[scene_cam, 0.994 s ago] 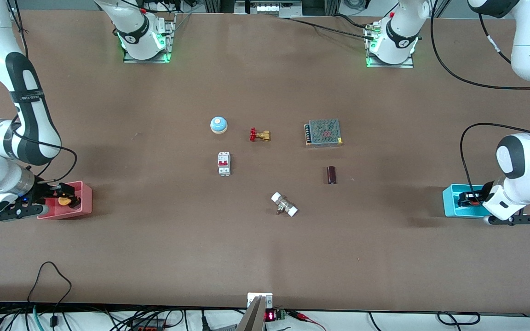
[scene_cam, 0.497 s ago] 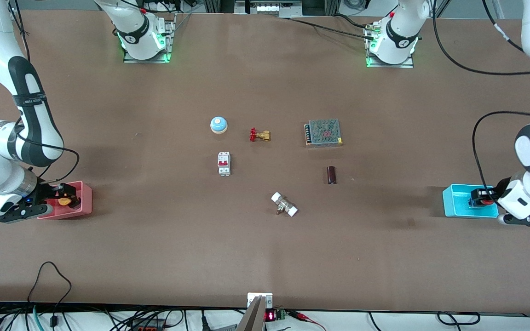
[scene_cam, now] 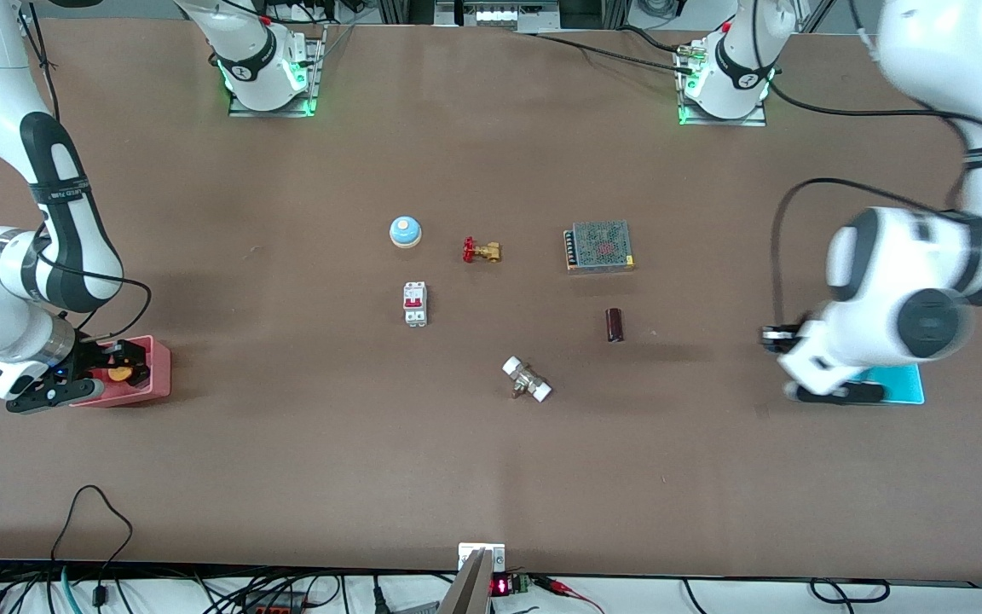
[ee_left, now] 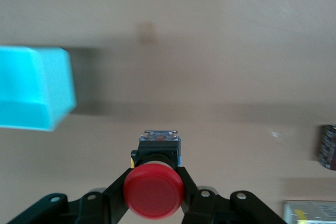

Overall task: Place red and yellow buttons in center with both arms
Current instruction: 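Carry the red button toward the table center with the left gripper and release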

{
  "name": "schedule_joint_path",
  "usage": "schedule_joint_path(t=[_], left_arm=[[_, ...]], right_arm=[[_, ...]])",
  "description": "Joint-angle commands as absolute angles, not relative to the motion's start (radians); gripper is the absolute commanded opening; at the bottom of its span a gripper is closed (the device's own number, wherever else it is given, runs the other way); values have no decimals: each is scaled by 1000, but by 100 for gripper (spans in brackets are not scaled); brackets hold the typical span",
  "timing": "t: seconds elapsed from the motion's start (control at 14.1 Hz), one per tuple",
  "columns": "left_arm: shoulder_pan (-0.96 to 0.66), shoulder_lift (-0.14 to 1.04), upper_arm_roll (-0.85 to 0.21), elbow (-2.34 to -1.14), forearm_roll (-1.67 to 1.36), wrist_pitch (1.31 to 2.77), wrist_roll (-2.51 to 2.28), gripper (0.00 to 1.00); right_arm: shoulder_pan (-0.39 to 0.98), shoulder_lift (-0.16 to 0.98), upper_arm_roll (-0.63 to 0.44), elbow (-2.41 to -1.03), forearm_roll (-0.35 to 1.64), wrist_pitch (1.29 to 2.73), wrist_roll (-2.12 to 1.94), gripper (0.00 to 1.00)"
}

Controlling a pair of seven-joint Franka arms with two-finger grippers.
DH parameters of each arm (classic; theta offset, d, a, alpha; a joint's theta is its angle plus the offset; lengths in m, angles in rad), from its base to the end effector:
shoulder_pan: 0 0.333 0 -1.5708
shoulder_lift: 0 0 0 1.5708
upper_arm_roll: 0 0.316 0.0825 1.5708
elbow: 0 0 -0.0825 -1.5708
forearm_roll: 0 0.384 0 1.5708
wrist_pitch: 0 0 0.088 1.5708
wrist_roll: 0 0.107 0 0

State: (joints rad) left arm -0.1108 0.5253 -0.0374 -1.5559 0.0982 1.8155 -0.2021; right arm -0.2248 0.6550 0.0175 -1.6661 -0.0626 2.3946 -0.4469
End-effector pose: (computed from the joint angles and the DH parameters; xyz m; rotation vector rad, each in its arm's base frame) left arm 0.6566 -0.0867 0.3235 -3.0011 -0.0299 0.3750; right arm 0.6755 -0.1440 0.2317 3.0545 0.4304 0.0910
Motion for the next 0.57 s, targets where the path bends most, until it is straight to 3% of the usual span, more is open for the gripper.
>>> schedule_joint_path(t=[0.0, 0.5], left_arm=[[-164, 518, -34, -1636, 107, 1857, -302, 26], [-189, 482, -40, -1877, 106, 2100, -377, 25]], right_arm=[[-238, 660, 31, -1671, -75, 2413, -463, 90], [-238, 663, 31, -1671, -86, 2413, -463, 52]])
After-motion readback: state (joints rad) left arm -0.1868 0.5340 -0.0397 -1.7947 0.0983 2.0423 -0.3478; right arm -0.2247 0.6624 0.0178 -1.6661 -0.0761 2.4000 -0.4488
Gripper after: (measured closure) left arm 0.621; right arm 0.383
